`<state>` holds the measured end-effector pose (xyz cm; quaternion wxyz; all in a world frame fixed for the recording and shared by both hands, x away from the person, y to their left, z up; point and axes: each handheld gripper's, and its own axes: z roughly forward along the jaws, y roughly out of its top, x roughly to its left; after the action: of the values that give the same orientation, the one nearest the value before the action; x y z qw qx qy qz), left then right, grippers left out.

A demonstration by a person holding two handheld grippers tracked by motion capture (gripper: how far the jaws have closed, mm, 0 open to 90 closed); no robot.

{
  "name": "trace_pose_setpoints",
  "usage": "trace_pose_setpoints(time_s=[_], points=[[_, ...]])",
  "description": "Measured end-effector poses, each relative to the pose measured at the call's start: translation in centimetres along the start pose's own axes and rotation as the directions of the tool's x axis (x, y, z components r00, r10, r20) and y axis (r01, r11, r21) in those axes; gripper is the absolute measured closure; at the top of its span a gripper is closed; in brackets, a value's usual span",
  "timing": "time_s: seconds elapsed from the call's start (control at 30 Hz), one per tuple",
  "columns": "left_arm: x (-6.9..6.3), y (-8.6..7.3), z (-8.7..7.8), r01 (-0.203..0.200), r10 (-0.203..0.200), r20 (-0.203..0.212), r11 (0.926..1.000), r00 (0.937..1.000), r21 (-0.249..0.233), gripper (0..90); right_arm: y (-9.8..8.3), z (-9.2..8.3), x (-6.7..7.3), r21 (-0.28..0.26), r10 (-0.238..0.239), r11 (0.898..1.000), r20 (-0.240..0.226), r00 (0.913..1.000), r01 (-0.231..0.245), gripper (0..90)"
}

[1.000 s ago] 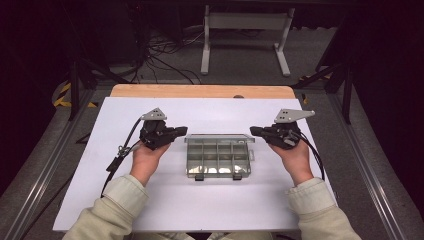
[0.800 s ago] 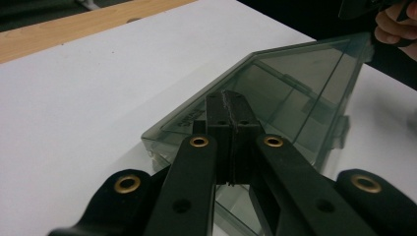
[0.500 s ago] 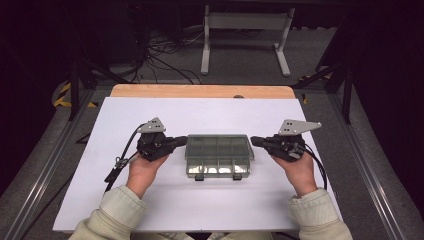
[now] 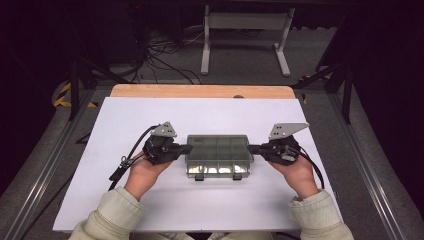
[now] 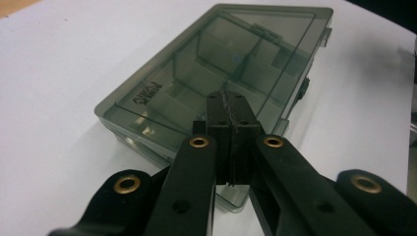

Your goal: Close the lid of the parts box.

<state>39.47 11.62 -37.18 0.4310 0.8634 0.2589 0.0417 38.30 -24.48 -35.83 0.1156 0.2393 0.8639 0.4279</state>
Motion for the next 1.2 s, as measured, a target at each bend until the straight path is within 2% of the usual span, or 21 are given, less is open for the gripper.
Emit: trace_pose_setpoints(time_s=[0.23,0.37,0.47,0.63,1.1,1.2], points=[[0.0,0.1,0.7,-0.004,0.002,0.024,0.9970,0.9997,0.077,89.9,0.0,1.0,0.7,0.100,-0.015,0.995,-0.019,0.9997,0.017,90.0],[0.0,0.0,1.1,-0.006,0.004,0.027,0.9945,0.9996,0.105,89.9,0.0,1.4,0.6,0.119,-0.013,0.993,-0.019,0.9997,0.016,90.0],[0.0,0.0,1.4,-0.005,0.001,0.031,0.9919,0.9995,0.127,89.9,-0.2,1.9,0.6,0.153,-0.009,0.988,-0.023,0.9997,0.012,90.0],[0.0,-0.1,1.9,-0.011,0.007,0.029,0.9859,0.9996,0.167,89.9,-0.3,2.4,0.6,0.184,-0.007,0.983,-0.029,0.9996,0.012,90.0],[-0.1,-0.4,3.0,-0.017,0.012,0.023,0.9731,0.9997,0.230,89.9,-0.6,3.5,0.8,0.255,-0.012,0.967,-0.031,0.9994,0.019,90.0],[-0.1,-0.4,3.3,-0.027,0.023,0.018,0.9701,0.9996,0.241,89.9,-0.7,3.8,0.8,0.272,-0.013,0.962,-0.035,0.9993,0.022,90.0]])
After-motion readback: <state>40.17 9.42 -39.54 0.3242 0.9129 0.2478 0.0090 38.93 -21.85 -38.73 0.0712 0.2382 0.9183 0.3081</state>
